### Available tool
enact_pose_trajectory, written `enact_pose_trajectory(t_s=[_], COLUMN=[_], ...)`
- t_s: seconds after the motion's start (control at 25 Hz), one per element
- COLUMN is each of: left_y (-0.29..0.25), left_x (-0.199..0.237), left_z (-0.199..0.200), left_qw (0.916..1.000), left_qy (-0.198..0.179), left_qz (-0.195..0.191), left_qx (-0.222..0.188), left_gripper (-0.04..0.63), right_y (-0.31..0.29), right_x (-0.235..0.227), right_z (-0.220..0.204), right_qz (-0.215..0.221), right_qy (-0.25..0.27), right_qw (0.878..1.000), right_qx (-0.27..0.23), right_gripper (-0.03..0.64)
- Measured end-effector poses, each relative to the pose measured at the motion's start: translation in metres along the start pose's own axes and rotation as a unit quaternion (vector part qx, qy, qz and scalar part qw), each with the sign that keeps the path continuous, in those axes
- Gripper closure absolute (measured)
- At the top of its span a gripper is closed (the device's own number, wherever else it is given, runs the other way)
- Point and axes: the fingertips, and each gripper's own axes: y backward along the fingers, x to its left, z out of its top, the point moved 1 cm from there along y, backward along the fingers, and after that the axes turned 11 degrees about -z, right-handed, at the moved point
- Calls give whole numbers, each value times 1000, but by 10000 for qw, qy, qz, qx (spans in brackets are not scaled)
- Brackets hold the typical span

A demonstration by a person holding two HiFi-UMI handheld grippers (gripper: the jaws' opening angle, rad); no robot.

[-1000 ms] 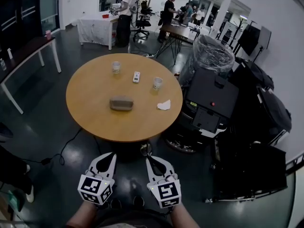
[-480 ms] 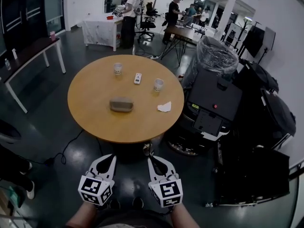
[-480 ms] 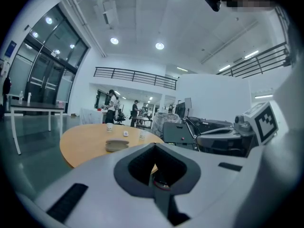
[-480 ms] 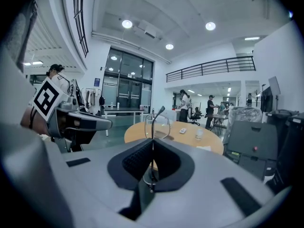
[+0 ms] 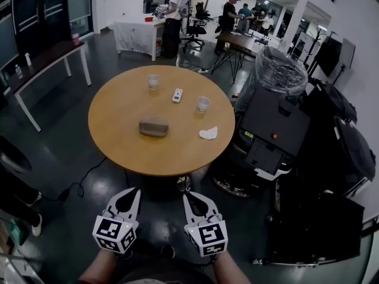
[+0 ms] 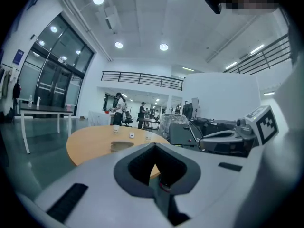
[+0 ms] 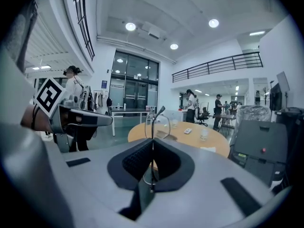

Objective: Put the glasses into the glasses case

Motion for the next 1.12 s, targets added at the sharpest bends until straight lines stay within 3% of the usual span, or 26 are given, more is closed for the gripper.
enact_pose_trajectory(t_s=[0.44,0.64,1.12], left_y=[-17,-46,-103], left_x=[23,52,148], left_z=[-4,3,11], left_qw=[9999,9999,9995], left_qy=[70,45,199], left_qz=[73,-106,-204], left_qx=[57,47,142], left_gripper=[589,589,589], right_y=[-26,-61,-177], right_x=[-8,-16,-7], right_z=[-3,-1,16], right_qz=[-20,-191,-151], right_qy=[-5,-45,42], right_qw=[9999,9996,9991], right_qx=[101,218,387], right_gripper=[626,626,626])
